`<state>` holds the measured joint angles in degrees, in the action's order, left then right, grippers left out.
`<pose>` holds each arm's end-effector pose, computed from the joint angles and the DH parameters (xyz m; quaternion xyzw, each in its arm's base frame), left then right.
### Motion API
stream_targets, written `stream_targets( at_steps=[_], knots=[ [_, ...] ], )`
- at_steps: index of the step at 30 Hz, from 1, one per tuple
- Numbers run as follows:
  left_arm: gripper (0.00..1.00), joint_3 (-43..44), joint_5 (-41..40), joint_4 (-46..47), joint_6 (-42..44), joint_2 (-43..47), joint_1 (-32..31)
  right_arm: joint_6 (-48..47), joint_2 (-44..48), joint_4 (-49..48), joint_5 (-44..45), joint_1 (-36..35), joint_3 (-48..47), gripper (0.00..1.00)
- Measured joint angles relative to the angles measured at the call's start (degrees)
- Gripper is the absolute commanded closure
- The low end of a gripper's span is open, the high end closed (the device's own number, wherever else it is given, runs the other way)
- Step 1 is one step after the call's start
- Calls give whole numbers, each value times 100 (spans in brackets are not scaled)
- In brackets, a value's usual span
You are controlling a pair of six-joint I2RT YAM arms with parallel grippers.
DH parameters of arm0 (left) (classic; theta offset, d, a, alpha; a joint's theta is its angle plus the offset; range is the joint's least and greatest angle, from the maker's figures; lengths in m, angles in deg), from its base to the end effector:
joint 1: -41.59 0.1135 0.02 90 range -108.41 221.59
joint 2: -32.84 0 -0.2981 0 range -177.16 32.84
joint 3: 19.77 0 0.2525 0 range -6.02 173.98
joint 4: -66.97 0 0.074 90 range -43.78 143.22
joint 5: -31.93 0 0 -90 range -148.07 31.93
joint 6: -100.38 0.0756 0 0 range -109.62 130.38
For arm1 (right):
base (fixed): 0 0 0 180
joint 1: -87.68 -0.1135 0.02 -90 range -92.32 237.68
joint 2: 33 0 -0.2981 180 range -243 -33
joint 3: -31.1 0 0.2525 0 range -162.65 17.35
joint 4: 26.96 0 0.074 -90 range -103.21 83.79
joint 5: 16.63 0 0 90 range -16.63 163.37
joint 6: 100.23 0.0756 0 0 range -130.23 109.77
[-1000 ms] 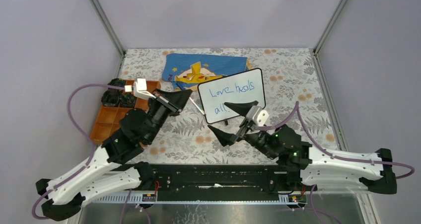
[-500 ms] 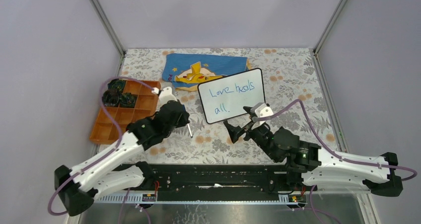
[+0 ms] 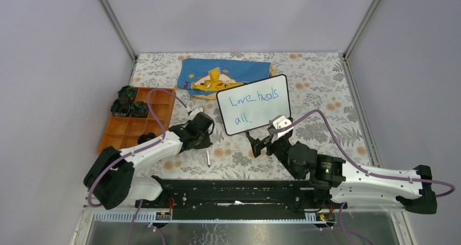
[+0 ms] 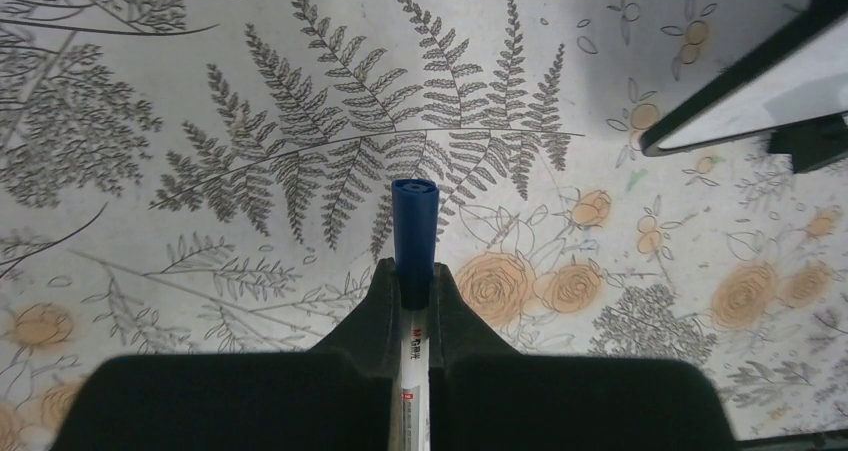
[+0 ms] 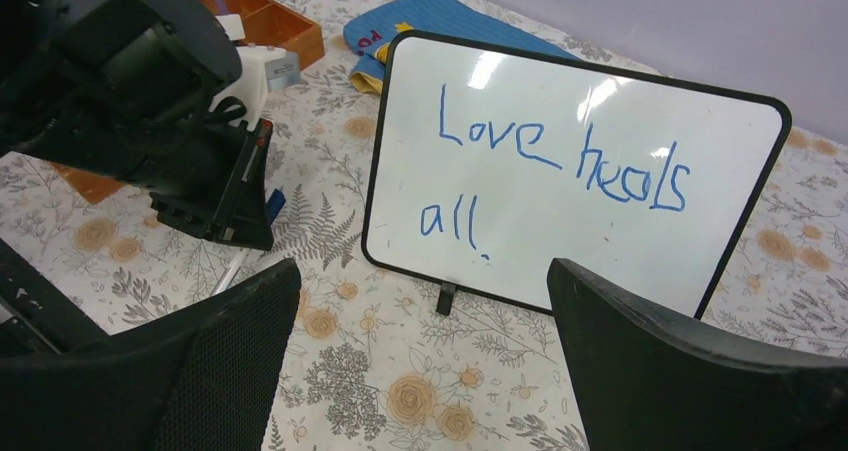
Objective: Write a sentence on the whiteboard
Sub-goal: Place the whiteboard marker at the center of the board.
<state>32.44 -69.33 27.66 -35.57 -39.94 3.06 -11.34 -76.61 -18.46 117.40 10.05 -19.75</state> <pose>0.1989 -0.1395 0.1814 -0.0876 0.9573 -0.1037 0.2551 0.0905 0.1675 0.3481 -0.2177 0.6786 0.1910 0.6750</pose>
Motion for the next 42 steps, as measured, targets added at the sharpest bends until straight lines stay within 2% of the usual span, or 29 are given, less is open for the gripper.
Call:
stream_targets(
  at_steps=[4, 17, 21, 30, 36, 42],
  knots=[
    [100, 0, 101, 271, 35, -498, 0, 9, 42, 22, 15, 0, 57, 0],
    [81, -7, 125, 551, 52, -863, 2, 4, 426, 22, 188, 0, 214, 0],
    [72, -7, 125, 588, 59, -872, 2, 2, 444, 22, 199, 0, 227, 0],
    [45, -33, 142, 702, 66, -820, 2, -4, 476, 26, 203, 0, 229, 0],
    [32, -63, 127, 588, 55, -498, 2, -31, 525, 28, 208, 0, 229, 0],
    [23, 9, -28, 271, 61, 101, 2, -81, 566, 28, 267, 0, 229, 0]
  ],
)
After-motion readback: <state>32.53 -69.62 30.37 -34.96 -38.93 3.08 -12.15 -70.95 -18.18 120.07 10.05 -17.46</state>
